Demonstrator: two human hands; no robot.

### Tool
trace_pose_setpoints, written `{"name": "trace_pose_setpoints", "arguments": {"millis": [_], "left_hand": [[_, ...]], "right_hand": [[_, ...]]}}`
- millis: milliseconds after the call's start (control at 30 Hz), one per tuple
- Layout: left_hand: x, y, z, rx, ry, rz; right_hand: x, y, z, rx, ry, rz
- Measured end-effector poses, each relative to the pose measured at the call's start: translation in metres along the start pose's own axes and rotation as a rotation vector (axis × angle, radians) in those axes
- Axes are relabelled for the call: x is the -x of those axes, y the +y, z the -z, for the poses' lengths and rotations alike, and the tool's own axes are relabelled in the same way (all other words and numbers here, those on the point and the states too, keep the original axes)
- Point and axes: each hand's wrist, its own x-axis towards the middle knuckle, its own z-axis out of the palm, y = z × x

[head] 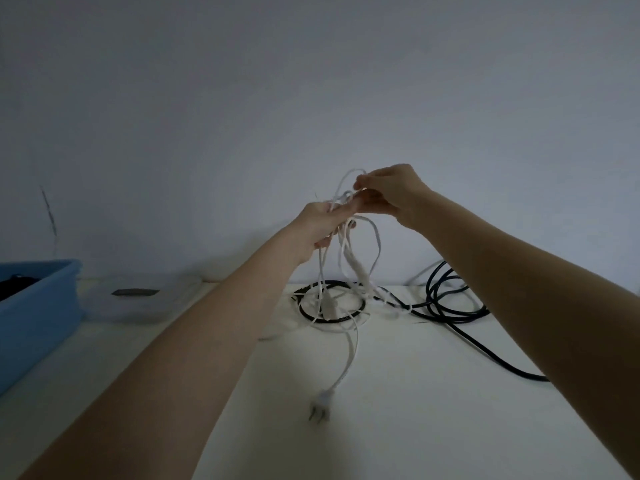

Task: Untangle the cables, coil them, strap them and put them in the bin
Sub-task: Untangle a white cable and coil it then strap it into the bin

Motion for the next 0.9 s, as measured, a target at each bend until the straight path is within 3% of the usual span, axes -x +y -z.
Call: {"name": "trace_pose_setpoints", "arguments": {"millis": [200, 300, 400, 500, 600, 733, 833, 900], "left_hand": [[0.002, -0.006, 0.022, -0.539, -0.085, 0.021], [0.002, -0.014, 0.015, -0.736, -0.059, -0.002], [0.001, -0.001, 0.004, -0.722, 0.011, -0.043], [-0.004, 0.022, 0.006, -0.545, 0.064, -0.106], [-0.004, 0.026, 0.015, -0.249, -0.066, -0.113], [0.003, 0.025, 0.017, 0.271, -0.206, -0.025], [0.006, 0.03, 0.015, 0.443, -0.263, 0.003], [0.005, 0.036, 0.015, 0.619, -0.289, -0.011]], "right_hand": [[-0.012, 0.003, 0.021, -0.147, 0.432, -0.05], [-0.017, -0.009, 0.021, -0.24, 0.514, 0.046], [-0.031, -0.029, 0.014, -0.022, 0.568, 0.265], [-0.04, -0.05, 0.016, 0.376, 0.658, 0.579], [-0.034, -0.056, 0.021, 0.685, 0.467, 0.75], [-0.027, -0.021, 0.014, 1.162, 0.146, 0.583], [-0.017, 0.006, 0.007, 0.939, 0.04, 0.47], [-0.01, 0.025, 0.009, 0.716, -0.069, 0.279]]}}
